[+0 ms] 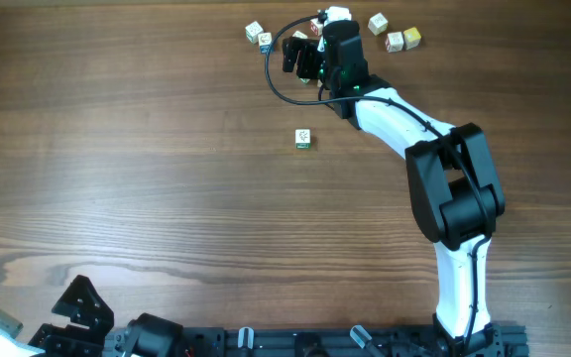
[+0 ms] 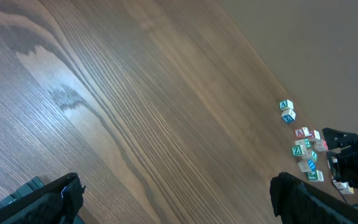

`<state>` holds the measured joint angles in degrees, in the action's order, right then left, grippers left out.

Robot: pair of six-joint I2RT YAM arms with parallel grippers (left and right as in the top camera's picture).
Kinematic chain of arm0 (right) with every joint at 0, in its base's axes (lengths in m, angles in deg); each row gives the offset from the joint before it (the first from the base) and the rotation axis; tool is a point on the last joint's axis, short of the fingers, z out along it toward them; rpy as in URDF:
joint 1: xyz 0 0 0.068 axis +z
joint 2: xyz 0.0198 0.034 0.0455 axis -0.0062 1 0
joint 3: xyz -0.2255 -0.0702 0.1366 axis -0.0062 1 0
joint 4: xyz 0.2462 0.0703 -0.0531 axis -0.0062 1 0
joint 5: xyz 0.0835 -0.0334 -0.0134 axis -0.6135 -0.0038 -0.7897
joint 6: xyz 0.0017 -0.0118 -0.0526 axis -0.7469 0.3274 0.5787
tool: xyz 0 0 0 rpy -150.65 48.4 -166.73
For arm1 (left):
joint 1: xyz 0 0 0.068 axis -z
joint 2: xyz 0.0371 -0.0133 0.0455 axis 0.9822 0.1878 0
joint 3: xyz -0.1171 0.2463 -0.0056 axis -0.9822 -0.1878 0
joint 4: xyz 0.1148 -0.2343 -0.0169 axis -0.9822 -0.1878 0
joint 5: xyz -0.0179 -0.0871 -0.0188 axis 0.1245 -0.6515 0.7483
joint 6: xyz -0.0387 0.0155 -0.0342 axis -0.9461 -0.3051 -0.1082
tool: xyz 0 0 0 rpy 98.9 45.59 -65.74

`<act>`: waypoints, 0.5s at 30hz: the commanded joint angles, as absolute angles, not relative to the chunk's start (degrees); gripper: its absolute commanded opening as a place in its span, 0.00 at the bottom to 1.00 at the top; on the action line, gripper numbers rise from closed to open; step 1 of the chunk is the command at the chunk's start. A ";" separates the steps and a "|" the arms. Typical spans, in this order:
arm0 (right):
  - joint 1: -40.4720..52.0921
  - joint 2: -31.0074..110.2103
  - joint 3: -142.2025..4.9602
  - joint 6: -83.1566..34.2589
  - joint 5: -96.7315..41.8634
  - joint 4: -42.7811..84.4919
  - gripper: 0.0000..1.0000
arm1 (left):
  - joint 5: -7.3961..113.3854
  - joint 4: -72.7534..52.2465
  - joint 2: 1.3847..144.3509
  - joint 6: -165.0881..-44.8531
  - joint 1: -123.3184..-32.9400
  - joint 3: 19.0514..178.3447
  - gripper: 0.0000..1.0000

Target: Form a tower

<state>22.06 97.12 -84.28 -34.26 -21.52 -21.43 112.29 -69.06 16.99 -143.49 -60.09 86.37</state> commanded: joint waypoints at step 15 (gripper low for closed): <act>21.27 97.45 -85.29 -37.93 -18.68 -16.53 0.99 | 113.06 -68.95 16.71 -144.41 -60.46 86.22 1.00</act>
